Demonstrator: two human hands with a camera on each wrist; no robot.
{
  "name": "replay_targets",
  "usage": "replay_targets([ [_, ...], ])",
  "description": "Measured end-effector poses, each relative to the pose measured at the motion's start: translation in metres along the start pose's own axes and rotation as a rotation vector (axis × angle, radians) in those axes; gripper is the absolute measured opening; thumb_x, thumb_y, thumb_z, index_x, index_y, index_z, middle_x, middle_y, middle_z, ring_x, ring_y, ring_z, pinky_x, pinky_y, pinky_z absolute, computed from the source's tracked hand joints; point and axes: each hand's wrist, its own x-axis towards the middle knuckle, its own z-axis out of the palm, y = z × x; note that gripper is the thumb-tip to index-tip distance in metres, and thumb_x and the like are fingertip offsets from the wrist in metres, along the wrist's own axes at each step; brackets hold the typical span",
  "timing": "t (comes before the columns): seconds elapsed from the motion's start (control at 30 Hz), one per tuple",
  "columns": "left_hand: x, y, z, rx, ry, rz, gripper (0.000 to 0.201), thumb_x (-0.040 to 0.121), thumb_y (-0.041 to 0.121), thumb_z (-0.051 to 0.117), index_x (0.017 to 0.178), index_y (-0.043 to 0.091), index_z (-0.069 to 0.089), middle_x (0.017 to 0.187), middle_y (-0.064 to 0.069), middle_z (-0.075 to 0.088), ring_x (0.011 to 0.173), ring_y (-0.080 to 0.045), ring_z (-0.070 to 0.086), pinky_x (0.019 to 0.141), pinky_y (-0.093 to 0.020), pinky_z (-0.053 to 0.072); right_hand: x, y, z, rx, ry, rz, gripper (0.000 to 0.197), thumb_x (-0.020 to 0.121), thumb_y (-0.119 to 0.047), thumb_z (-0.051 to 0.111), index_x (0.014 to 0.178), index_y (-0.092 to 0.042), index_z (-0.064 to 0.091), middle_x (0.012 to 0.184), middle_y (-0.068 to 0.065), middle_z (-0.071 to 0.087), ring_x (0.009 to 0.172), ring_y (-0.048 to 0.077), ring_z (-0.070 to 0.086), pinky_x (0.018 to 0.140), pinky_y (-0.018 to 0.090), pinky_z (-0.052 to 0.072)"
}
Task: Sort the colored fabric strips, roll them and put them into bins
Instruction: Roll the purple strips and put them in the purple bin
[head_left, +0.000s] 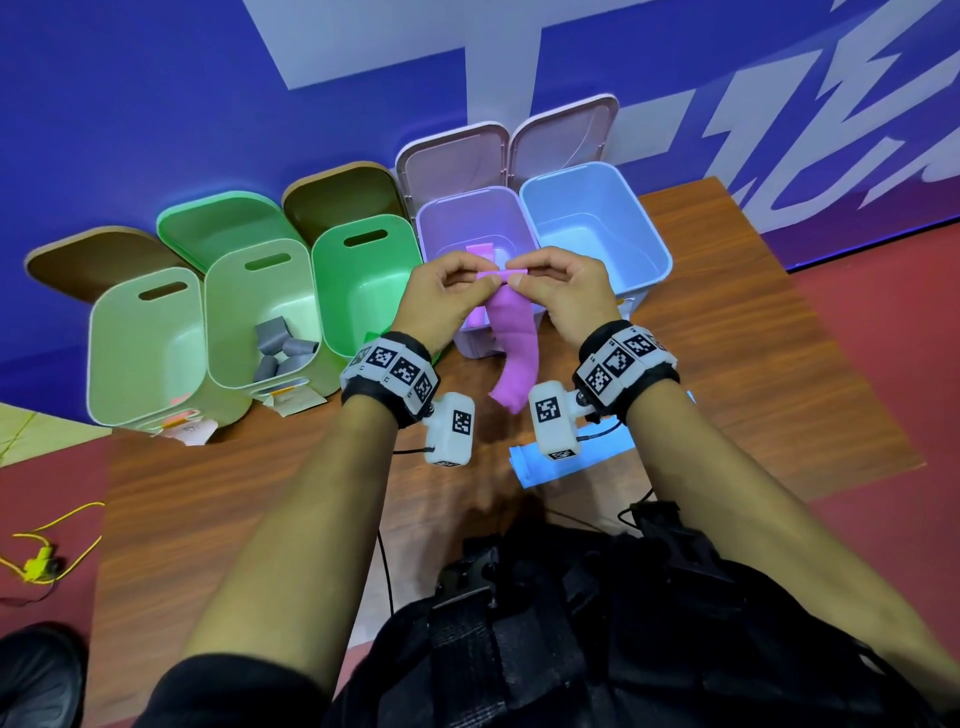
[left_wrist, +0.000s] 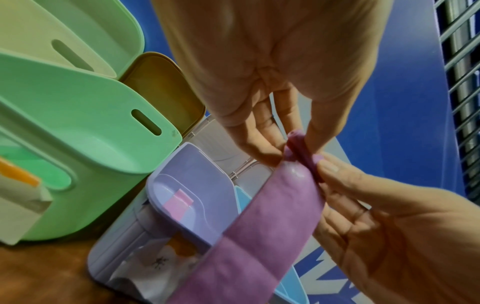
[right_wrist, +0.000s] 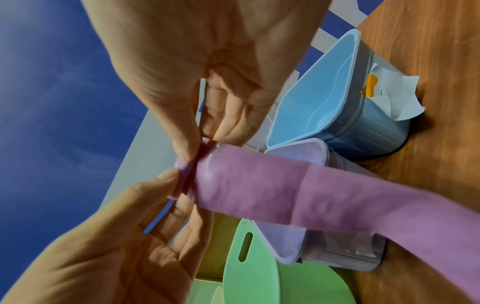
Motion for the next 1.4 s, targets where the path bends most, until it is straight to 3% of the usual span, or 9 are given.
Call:
replay_targets([
  [0.23, 0.0015, -0.0024, -0.0007, 0.074, 0.046, 0.057, 0.019, 0.080, -0.002, 0.073, 0.088, 0.015, 0.070, 0.094, -0.013, 0.072, 0.086, -0.021, 0.067, 0.087, -0.035, 0.057, 0.0004, 0.0014, 0.0011, -0.003, -0.030, 0.009, 0.016, 0.083, 0.005, 0.069, 0.096, -0.005, 0.071, 0.094, 0.008, 0.072, 0.088, 0.015, 0.067, 0.081, 0.022, 0.054],
  [0.4, 0.0001, -0.0004, 0.0011, 0.084, 0.044, 0.083, 0.022, 0.081, -0.006, 0.071, 0.086, 0.015, 0.069, 0.087, 0.000, 0.069, 0.081, -0.012, 0.065, 0.079, -0.023, 0.054, 0.0005, 0.0040, 0.0025, 0.047, -0.056, 0.035, 0.015, 0.088, -0.001, 0.070, 0.103, -0.002, 0.070, 0.094, 0.012, 0.072, 0.090, 0.020, 0.069, 0.089, 0.032, 0.058],
  [0.5, -0.0005, -0.0010, -0.0004, 0.093, 0.019, 0.079, 0.026, 0.079, -0.006, 0.071, 0.086, 0.019, 0.068, 0.089, 0.001, 0.068, 0.083, -0.012, 0.064, 0.083, -0.026, 0.053, 0.0018, 0.0042, 0.0031, 0.009, -0.038, 0.016, 0.015, 0.086, 0.003, 0.070, 0.101, 0.000, 0.071, 0.092, 0.007, 0.072, 0.088, 0.016, 0.068, 0.085, 0.026, 0.057],
  [0.67, -0.0027, 0.0016, 0.0010, -0.012, 0.002, 0.001, 0.010, 0.088, 0.001, 0.067, 0.090, 0.010, 0.069, 0.088, -0.007, 0.068, 0.082, -0.013, 0.064, 0.084, -0.031, 0.057, 0.0000, 0.0043, 0.0042, 0.026, -0.012, 0.027, 0.016, 0.085, 0.002, 0.071, 0.102, 0.002, 0.071, 0.096, 0.016, 0.073, 0.089, 0.019, 0.069, 0.085, 0.025, 0.055],
  [0.77, -0.0022, 0.0011, 0.0017, -0.018, 0.033, -0.008, 0.009, 0.092, 0.002, 0.064, 0.089, 0.008, 0.070, 0.083, -0.006, 0.069, 0.075, -0.009, 0.064, 0.079, -0.026, 0.055, 0.0000, 0.0022, 0.0041, 0.026, -0.018, 0.028, 0.015, 0.085, 0.002, 0.071, 0.100, -0.001, 0.071, 0.096, 0.015, 0.073, 0.088, 0.019, 0.070, 0.082, 0.024, 0.055],
  [0.93, 0.0018, -0.0001, -0.0008, -0.040, 0.046, -0.003, 0.012, 0.085, 0.000, 0.071, 0.097, 0.001, 0.072, 0.091, -0.015, 0.072, 0.086, -0.021, 0.067, 0.090, -0.035, 0.056, 0.0021, 0.0016, 0.0026, 0.060, -0.035, 0.037, 0.017, 0.086, -0.003, 0.072, 0.102, -0.007, 0.069, 0.099, 0.011, 0.073, 0.093, 0.017, 0.070, 0.082, 0.024, 0.055],
  [1.03, 0.0010, 0.0006, -0.0007, -0.006, 0.060, 0.020, 0.017, 0.083, -0.003, 0.072, 0.100, 0.001, 0.073, 0.095, -0.012, 0.072, 0.087, -0.017, 0.067, 0.086, -0.028, 0.054, 0.0027, 0.0055, 0.0023, 0.100, -0.052, 0.081, 0.020, 0.088, -0.004, 0.070, 0.105, -0.013, 0.068, 0.101, 0.011, 0.073, 0.094, 0.020, 0.071, 0.086, 0.031, 0.057],
  [1.23, -0.0018, 0.0045, -0.0007, 0.036, 0.048, 0.025, 0.026, 0.081, -0.010, 0.071, 0.105, -0.002, 0.072, 0.090, -0.003, 0.072, 0.078, -0.002, 0.066, 0.078, -0.017, 0.051, 0.0024, 0.0051, 0.0013, 0.075, -0.061, 0.088, 0.015, 0.091, -0.002, 0.067, 0.105, -0.003, 0.069, 0.095, 0.015, 0.073, 0.084, 0.018, 0.069, 0.079, 0.029, 0.057],
  [1.4, 0.0005, -0.0003, -0.0014, -0.043, 0.049, 0.017, 0.016, 0.093, 0.009, 0.064, 0.106, 0.009, 0.075, 0.107, -0.009, 0.074, 0.101, -0.021, 0.069, 0.094, -0.034, 0.055, 0.0036, 0.0023, 0.0021, 0.048, -0.036, 0.069, 0.017, 0.090, 0.003, 0.064, 0.105, -0.003, 0.068, 0.095, 0.013, 0.071, 0.081, 0.014, 0.069, 0.075, 0.023, 0.054],
])
